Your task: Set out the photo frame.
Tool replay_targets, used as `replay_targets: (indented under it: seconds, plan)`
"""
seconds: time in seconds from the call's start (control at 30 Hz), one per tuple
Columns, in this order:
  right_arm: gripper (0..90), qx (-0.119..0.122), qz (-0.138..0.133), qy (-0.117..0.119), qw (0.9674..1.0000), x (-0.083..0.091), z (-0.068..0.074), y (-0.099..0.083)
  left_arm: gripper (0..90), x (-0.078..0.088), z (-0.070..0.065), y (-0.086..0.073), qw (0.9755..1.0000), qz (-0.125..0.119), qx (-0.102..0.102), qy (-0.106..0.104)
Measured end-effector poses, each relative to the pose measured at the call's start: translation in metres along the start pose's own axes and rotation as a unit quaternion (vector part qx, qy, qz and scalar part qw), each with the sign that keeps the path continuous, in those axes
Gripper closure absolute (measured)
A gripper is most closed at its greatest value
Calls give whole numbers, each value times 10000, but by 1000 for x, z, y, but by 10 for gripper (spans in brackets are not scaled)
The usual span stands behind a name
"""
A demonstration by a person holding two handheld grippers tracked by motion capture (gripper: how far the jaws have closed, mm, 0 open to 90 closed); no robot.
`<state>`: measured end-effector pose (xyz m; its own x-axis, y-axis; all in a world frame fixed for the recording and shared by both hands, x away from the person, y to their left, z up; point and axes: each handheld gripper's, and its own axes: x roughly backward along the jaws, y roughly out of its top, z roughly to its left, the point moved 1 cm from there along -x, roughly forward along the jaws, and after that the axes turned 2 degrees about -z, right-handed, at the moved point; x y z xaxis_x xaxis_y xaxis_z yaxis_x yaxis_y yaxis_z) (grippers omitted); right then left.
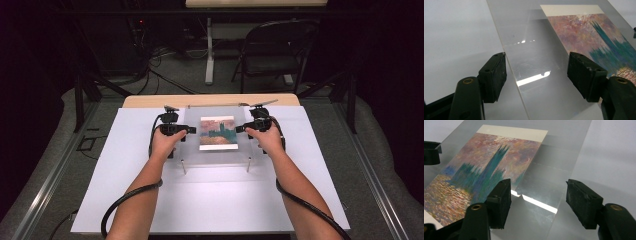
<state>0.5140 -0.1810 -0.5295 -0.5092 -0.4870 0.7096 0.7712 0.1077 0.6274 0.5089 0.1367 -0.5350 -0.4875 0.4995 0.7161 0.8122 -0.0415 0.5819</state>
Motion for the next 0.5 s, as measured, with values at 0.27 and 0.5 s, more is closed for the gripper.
replay_targets:
  seconds: [0.27, 0.5]
  plan:
    - [321, 11, 137, -28, 9999, -2, 3, 2, 275, -2, -2, 1, 10000, 77, 0, -13]
    - [292, -130, 153, 27, 9998, -4, 1, 1, 257, -3, -1, 0, 9999, 83, 43, -82]
